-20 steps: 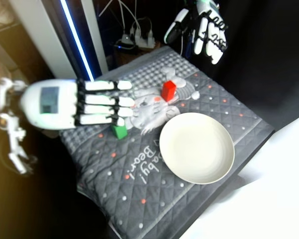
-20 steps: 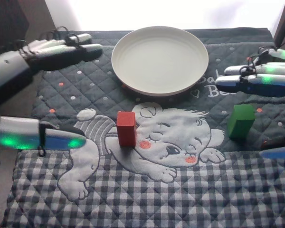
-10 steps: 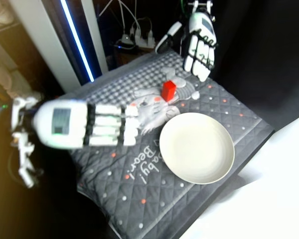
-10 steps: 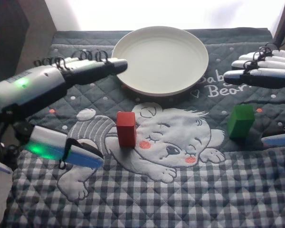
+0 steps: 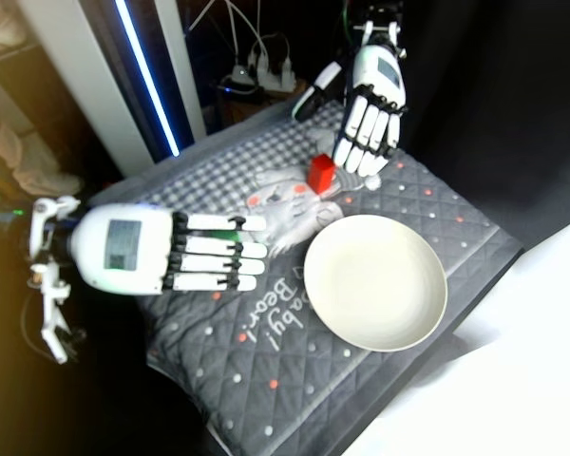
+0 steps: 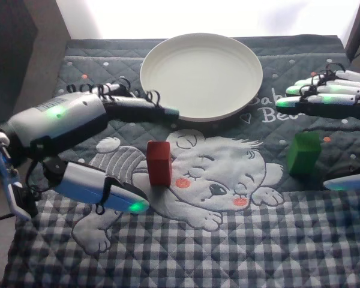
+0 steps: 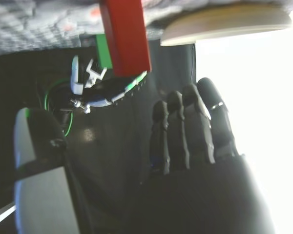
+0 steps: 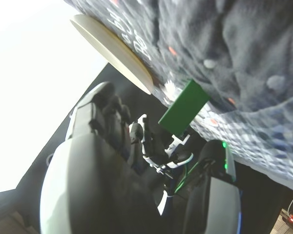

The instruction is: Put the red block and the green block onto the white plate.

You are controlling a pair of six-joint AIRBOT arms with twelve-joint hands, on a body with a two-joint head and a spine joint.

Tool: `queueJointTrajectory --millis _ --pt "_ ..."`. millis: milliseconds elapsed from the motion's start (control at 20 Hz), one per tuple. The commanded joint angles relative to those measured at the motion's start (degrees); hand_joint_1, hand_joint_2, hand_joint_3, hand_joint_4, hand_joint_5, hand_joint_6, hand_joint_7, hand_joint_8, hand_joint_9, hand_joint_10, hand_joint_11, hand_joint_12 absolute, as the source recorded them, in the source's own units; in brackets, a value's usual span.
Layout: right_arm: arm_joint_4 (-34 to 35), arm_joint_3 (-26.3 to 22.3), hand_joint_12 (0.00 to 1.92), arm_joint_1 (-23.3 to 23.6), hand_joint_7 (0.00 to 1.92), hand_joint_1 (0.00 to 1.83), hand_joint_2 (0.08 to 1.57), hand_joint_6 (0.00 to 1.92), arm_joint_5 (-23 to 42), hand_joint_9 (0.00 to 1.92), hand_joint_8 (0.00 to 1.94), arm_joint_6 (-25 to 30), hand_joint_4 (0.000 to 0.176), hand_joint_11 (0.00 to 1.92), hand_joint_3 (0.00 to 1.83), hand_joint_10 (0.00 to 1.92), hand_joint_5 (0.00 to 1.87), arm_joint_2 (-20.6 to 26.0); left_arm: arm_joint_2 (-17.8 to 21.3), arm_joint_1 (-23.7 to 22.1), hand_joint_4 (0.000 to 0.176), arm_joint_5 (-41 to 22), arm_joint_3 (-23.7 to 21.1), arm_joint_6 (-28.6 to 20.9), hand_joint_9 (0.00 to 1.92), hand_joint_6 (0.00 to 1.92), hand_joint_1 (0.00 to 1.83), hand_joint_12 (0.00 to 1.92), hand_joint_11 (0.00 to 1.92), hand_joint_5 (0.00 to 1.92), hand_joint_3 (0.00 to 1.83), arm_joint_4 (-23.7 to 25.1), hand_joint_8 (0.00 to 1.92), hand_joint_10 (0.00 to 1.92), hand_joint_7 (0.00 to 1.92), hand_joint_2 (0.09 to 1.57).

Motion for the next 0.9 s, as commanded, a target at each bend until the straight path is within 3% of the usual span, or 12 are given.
queueJointTrajectory --millis 0,100,150,200,250,300,400,500,550,650,700,850 --pt "1.88 0.25 0.57 0.49 0.22 0.98 0.92 0.0 6.4 0.19 0.0 0.25 0.097 0.0 0.0 0.0 0.27 0.32 -0.06 -0.83 0.0 -6.38 0.25 -0.37 0.55 0.0 0.88 1.09 0.09 0.55 0.0 -1.15 0.02 0.04 0.6 0.82" --pt "1.86 0.31 0.56 0.49 0.24 0.97 0.93 0.0 6.39 0.19 0.0 0.25 0.097 0.0 0.0 0.01 0.3 0.06 -0.49 -0.93 0.0 -6.1 0.47 -0.37 0.57 0.0 0.87 1.17 0.05 0.56 0.01 -1.15 0.01 0.03 0.62 0.85" --pt "1.85 0.38 0.57 0.49 0.26 0.99 0.94 0.01 6.39 0.2 0.01 0.26 0.079 0.0 0.01 0.01 0.31 -0.1 -0.73 -0.93 0.0 -5.95 0.6 -0.37 0.57 0.0 0.83 1.19 0.02 0.55 0.01 -1.15 0.01 0.03 0.63 0.87" --pt "1.8 0.41 0.6 0.49 0.28 0.98 0.95 0.01 6.36 0.22 0.01 0.26 0.082 0.0 0.0 0.01 0.32 -0.23 -0.96 -0.93 0.0 -5.83 0.73 -0.37 0.55 0.0 0.84 1.19 0.0 0.55 0.01 -1.16 0.0 0.02 0.62 0.87" --pt "1.75 0.42 0.7 0.49 0.33 0.94 0.95 0.0 6.33 0.27 0.0 0.26 0.066 0.0 0.0 0.01 0.34 -0.31 -1.26 -0.95 0.0 -5.76 0.92 -0.37 0.55 0.0 0.82 1.14 0.01 0.57 0.0 -1.17 0.0 0.01 0.61 0.86" --pt "1.69 0.42 0.68 0.49 0.33 0.89 0.95 0.0 6.3 0.25 0.0 0.26 0.088 0.0 0.0 0.0 0.34 -0.39 -1.66 -1.05 0.0 -5.71 1.24 -0.37 0.55 0.0 0.81 1.13 0.02 0.57 0.0 -1.24 0.0 0.01 0.6 0.86" --pt "1.67 0.5 0.83 0.49 0.38 0.94 0.94 0.0 6.25 0.31 0.0 0.26 0.064 0.0 0.0 0.0 0.37 -0.64 -2.71 -1.49 0.0 -5.5 2.09 -0.37 0.59 0.01 0.81 1.14 0.05 0.59 0.01 -1.44 0.01 0.03 0.63 0.87" --pt "1.67 0.72 0.94 0.49 0.43 0.92 0.92 0.0 6.17 0.39 0.0 0.26 0.069 0.01 0.0 0.01 0.41 -0.94 -3.59 -1.75 0.0 -5.29 2.84 -0.37 0.61 0.0 0.85 1.16 0.09 0.58 0.0 -1.64 0.01 0.03 0.65 0.87" --pt "1.67 0.8 1.01 0.49 0.44 0.89 0.93 0.0 6.14 0.41 0.0 0.26 0.084 0.0 0.0 0.01 0.41 -1.07 -3.89 -1.8 0.0 -5.29 3.09 -0.37 0.62 0.0 0.85 1.18 0.06 0.58 0.0 -1.77 0.01 0.03 0.64 0.88" --pt "1.67 0.88 0.93 0.49 0.43 0.97 0.93 0.0 6.1 0.38 0.01 0.26 0.07 0.0 0.0 0.01 0.42 -1.18 -4.66 -2.18 0.0 -5.13 3.72 -0.37 0.64 0.01 0.89 1.19 0.07 0.61 0.01 -1.83 0.01 0.03 0.65 0.89" --pt "1.67 0.92 0.94 0.49 0.45 0.96 0.92 0.0 6.05 0.4 0.01 0.26 0.073 0.0 0.0 0.01 0.43 -1.25 -4.84 -2.3 0.0 -5.01 3.87 -0.37 0.64 0.01 0.87 1.2 0.08 0.62 0.01 -1.83 0.01 0.03 0.67 0.9" --pt "1.68 1.33 0.96 0.49 0.61 1.02 0.93 0.01 5.87 0.55 0.02 0.26 0.012 0.13 0.0 0.03 0.56 -1.85 -5.33 -2.68 0.0 -4.22 4.27 0.26 0.76 0.01 0.92 1.18 0.15 0.72 0.0 -1.89 0.03 0.06 0.84 0.97"
